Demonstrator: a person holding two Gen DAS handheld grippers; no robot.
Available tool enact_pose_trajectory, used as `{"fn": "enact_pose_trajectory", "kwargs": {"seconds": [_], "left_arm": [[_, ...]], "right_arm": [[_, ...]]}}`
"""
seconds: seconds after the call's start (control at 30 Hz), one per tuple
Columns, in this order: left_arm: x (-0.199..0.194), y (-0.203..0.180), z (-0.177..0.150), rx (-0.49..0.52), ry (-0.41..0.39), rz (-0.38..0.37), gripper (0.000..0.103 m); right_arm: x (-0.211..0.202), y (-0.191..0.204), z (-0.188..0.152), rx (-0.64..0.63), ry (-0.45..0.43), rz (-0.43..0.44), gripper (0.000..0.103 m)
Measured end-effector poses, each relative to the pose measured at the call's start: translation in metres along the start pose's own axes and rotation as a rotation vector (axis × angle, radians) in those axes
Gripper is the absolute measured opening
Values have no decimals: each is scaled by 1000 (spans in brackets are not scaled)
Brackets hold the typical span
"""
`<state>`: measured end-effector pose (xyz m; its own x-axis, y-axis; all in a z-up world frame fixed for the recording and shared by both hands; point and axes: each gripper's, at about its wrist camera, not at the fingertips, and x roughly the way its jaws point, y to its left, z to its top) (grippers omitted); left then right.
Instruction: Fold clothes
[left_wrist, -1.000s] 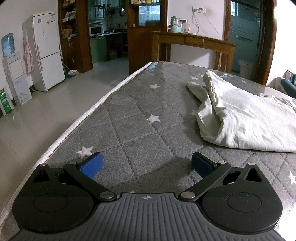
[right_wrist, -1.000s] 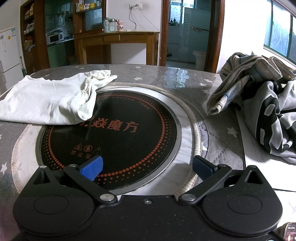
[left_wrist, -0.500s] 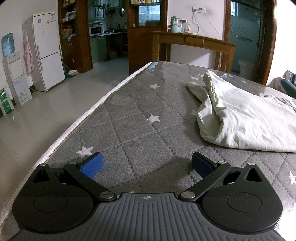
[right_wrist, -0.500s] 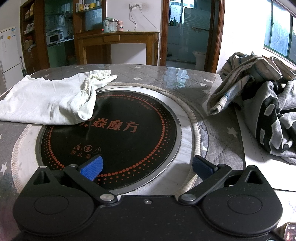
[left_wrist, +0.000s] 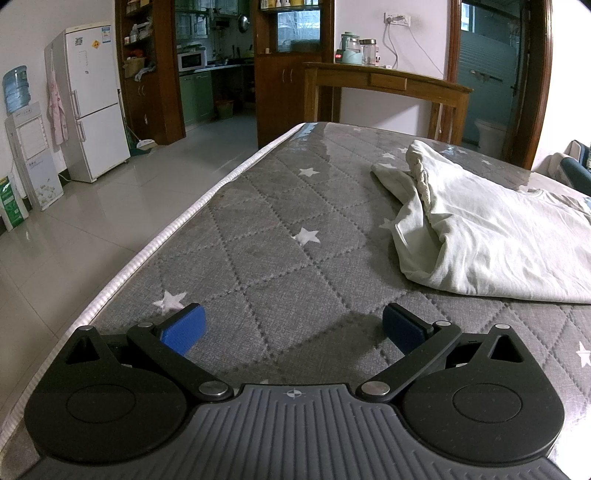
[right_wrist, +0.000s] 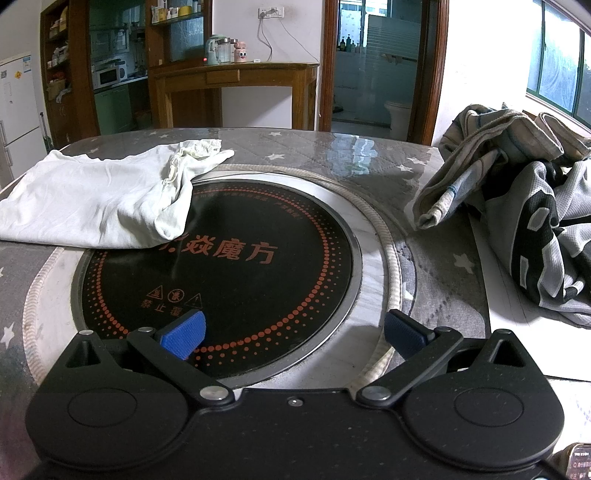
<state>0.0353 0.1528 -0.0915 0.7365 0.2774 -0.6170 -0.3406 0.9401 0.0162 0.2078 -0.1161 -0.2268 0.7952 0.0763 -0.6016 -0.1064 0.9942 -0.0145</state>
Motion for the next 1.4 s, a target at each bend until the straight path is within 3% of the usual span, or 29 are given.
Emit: {"fn": "enact_pose_trajectory", "kwargs": {"seconds": [0.73,1.13,1.4], "left_arm": [[0,0,0,1,1,0,103],[-1,1,3,3,28,-14,103],[-17,-15,-3,65,25,-42,103]], "right_arm": [[-1,2,1,-2,3,-7,103],[-3,19,6,42,23,-106,103],[-9,31,11,24,44,-145,103]]}}
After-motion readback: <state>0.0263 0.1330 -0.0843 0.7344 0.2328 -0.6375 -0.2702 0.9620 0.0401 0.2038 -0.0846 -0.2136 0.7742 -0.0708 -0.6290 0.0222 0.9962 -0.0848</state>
